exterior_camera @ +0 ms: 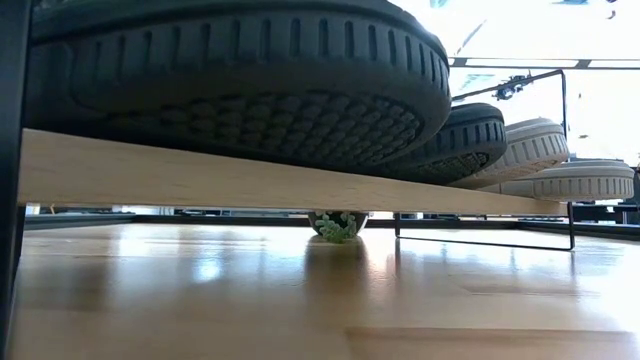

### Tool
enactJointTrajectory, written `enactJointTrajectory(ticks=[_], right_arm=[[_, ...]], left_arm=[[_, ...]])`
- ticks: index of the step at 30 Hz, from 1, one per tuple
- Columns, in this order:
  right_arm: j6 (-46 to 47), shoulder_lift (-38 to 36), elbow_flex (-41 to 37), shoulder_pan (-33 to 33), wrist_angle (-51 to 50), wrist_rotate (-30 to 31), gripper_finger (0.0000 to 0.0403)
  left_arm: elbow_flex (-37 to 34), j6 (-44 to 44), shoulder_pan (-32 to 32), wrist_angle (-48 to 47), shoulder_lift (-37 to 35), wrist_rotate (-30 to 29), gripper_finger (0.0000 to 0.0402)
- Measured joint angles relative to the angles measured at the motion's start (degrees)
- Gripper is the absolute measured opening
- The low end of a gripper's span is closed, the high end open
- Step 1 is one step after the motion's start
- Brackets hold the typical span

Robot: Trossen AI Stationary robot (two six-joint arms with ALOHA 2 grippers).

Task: Pick and place slides into the shelf
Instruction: Put the gray slipper on the shelf

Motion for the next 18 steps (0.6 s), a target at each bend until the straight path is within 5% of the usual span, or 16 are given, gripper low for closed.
enactJointTrajectory(ticks=[18], right_arm=[[-0.2, -0.02, 0.0, 0.02, -0.05, -0.04, 0.0156]], left_arm=[[-0.03, -0.53, -0.02, 2.17, 3.91, -3.08, 0.0138]])
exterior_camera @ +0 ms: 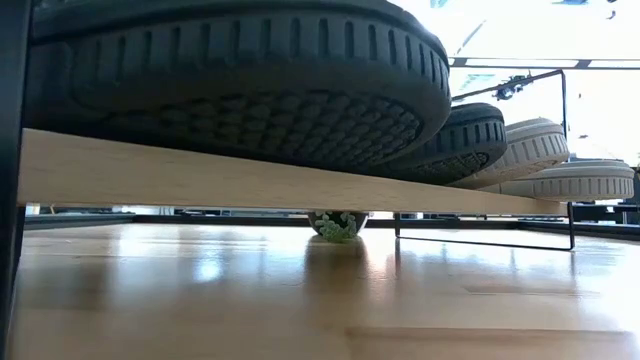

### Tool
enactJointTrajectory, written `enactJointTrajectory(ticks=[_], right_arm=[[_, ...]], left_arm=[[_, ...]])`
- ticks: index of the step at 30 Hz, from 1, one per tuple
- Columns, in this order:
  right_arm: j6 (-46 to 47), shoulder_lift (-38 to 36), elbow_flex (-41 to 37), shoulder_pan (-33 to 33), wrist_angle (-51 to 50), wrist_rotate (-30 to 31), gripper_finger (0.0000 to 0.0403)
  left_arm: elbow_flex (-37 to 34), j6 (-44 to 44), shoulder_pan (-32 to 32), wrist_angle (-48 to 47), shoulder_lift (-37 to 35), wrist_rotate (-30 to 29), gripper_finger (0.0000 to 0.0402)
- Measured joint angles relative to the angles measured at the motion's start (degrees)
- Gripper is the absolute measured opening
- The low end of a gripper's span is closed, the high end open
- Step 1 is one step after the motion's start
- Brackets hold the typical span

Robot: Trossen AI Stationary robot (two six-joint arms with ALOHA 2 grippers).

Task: Pick and place slides into the shelf
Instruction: Put the gray slipper on the shelf

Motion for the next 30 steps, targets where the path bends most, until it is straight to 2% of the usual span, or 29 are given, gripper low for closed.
enactJointTrajectory(ticks=[10, 30], right_arm=[[-0.02, 0.0, 0.0, 0.0, 0.02, -0.02, 0.0156], [-1.55, -0.02, 0.0, 0.0, -0.48, 1.26, 0.0156]], left_arm=[[0.0, 0.88, 0.02, 0.64, -0.02, -2.94, 0.0138], [-0.08, -0.3, 0.03, 3.22, 1.21, -1.87, 0.0138]])
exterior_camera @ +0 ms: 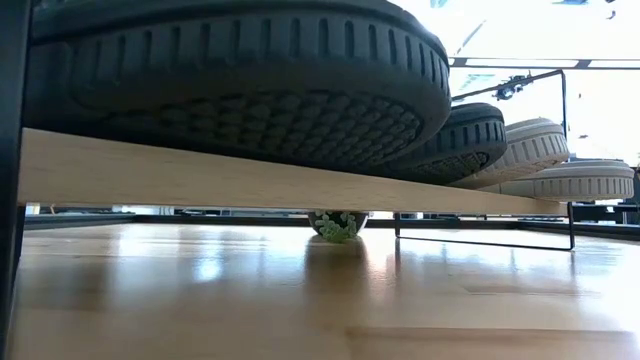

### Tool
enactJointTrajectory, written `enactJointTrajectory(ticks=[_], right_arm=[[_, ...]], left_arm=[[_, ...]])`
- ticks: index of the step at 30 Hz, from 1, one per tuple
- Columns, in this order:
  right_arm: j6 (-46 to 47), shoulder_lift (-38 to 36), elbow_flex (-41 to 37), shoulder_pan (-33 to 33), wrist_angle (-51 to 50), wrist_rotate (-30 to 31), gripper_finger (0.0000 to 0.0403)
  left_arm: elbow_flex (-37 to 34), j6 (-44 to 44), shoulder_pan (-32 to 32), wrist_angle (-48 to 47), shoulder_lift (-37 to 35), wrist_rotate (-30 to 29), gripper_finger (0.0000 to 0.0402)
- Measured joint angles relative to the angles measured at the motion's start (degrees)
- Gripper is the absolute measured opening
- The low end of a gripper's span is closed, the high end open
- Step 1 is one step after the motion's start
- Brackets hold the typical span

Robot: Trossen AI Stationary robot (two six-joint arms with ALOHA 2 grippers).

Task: Pick and place slides into the shelf
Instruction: Put the gray slipper on the shelf

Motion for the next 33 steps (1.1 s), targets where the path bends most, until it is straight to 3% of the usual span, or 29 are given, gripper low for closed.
enactJointTrajectory(ticks=[14, 33], right_arm=[[0.0, 0.0, 0.0, -0.02, 0.02, 0.09, 0.0156], [-0.02, 0.0, 0.0, -0.02, -1.28, 0.12, 0.0156]], left_arm=[[0.14, -2.0, -0.43, 6.11, 2.41, 2.43, 0.0138], [0.12, -2.9, -0.38, 5.66, 2.48, 4.68, 0.0138]])
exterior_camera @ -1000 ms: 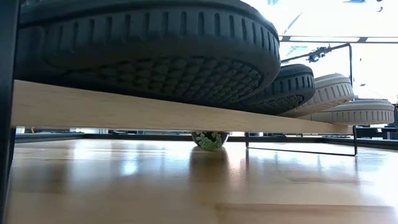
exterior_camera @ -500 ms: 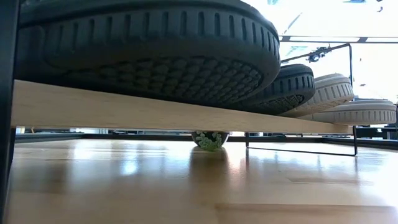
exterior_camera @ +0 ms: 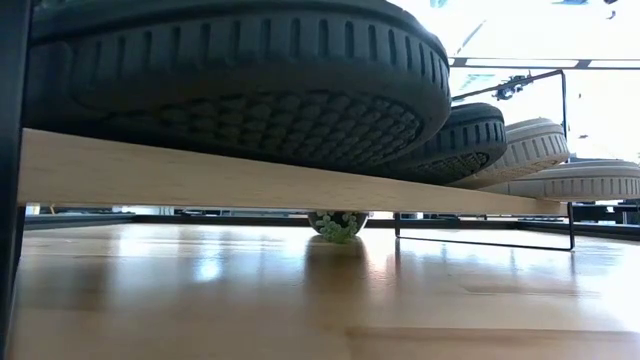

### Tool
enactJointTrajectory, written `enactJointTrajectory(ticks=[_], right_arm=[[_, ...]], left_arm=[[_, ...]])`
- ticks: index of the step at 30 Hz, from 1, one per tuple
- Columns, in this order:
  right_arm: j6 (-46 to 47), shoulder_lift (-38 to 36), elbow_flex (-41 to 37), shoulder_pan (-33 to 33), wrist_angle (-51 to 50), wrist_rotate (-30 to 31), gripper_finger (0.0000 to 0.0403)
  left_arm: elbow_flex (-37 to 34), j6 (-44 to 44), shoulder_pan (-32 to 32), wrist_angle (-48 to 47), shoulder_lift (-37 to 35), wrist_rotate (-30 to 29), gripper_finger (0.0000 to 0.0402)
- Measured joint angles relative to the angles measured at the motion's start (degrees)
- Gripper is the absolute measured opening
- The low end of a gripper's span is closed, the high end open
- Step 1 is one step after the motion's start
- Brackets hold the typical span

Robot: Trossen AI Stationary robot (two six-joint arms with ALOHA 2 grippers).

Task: Pick and place slides into the shelf
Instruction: Put the gray slipper on the shelf

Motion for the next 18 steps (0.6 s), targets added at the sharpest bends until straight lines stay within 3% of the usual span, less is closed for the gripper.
enactJointTrajectory(ticks=[5, 14, 18], right_arm=[[0.0, 0.0, 0.0, 0.0, -0.48, 0.0, 0.0156], [0.0, 0.0, 0.0, 0.0, -1.28, 0.02, 0.0156], [0.0, 0.0, 0.0, 0.02, -1.36, 0.02, 0.0156]], left_arm=[[0.0, 0.0, 0.0, -0.39, 0.0, -0.02, 0.0112], [0.0, -0.15, 0.07, -0.36, 0.0, -0.07, 0.001], [0.0, -0.22, 0.07, -0.38, 0.0, -0.17, 0.0012]])
